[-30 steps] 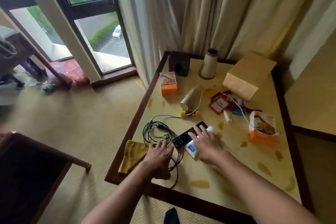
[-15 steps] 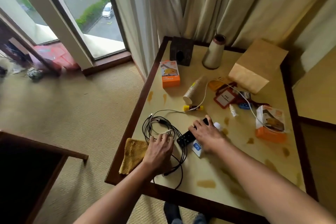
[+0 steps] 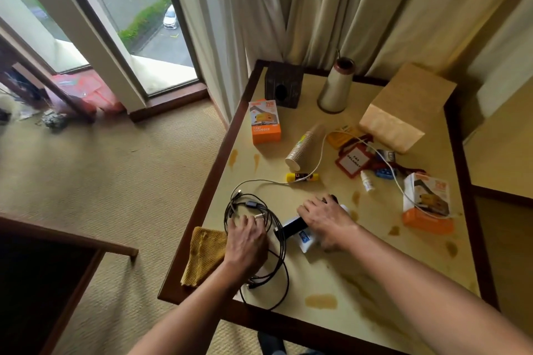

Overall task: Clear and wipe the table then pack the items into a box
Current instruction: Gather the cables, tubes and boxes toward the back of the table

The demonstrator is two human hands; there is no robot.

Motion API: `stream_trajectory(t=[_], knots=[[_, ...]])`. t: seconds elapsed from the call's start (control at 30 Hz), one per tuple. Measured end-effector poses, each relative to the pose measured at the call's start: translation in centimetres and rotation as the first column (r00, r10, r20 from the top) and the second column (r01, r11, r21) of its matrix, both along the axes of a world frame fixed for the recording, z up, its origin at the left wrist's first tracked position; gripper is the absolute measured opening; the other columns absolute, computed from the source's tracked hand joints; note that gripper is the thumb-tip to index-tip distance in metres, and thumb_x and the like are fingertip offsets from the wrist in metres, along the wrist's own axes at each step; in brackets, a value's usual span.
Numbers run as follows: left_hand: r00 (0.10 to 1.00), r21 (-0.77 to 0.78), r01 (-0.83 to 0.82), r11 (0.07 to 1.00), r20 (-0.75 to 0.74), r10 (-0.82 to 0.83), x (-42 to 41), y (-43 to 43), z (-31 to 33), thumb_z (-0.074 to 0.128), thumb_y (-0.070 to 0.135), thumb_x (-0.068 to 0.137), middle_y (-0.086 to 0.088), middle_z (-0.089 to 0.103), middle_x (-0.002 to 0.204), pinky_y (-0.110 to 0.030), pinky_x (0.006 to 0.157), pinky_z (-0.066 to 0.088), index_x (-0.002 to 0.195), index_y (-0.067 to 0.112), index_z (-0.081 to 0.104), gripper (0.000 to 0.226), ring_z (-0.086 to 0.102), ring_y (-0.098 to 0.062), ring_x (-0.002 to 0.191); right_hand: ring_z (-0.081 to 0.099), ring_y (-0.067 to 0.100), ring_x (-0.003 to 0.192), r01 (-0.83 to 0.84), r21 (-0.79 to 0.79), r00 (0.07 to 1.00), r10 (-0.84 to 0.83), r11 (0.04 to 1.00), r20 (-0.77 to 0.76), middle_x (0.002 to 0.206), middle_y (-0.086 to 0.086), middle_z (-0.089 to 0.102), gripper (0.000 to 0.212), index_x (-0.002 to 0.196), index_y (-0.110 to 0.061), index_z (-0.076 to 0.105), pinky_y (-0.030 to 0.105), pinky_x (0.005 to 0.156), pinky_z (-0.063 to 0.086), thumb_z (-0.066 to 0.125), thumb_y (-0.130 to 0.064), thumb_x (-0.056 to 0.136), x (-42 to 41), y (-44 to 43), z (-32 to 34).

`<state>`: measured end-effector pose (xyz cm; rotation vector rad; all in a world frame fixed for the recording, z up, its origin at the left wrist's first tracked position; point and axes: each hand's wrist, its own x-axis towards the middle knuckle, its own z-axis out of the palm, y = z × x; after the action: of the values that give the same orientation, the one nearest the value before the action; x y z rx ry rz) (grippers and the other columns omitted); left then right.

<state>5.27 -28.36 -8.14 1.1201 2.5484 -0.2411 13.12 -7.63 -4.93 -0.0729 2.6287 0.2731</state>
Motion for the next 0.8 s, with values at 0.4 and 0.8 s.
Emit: stream_trajectory(t=[0.4, 0.8], knots=[[0.986, 0.36, -0.059, 0.931, -0.127, 0.112, 0.6, 1.5, 3.5, 0.023, 0.027, 0.091, -0.003, 0.058, 0.088, -0.042, 0.075, 0.041, 0.111, 0.017, 0.052, 0.037, 0.052, -0.022, 0.078, 0.054, 0.027, 0.102, 0.06, -0.152, 0.997, -0.05, 0.987, 0.065, 0.115, 0.006, 0.055, 0.064, 0.125, -0.026, 0.039, 0.049, 0.092, 0.047, 0.079, -0.028, 0.075, 0.2, 0.8, 0.3], [0.962, 0.698, -0.162, 0.697, -0.046, 0.269, -2.8, 9.2, 13.6, 0.047, 0.011, 0.102, -0.012, 0.06, 0.082, -0.042, 0.051, 0.051, 0.126, 0.007, 0.043, 0.025, 0.058, -0.027, 0.061, 0.059, 0.023, 0.098, 0.4, -0.537, 0.87, -0.493, 0.743, -0.034, 0.112, -0.003, 0.051, 0.06, 0.12, -0.026, 0.035, 0.039, 0.079, 0.047, 0.069, -0.046, 0.074, 2.5, 5.1, 6.8]])
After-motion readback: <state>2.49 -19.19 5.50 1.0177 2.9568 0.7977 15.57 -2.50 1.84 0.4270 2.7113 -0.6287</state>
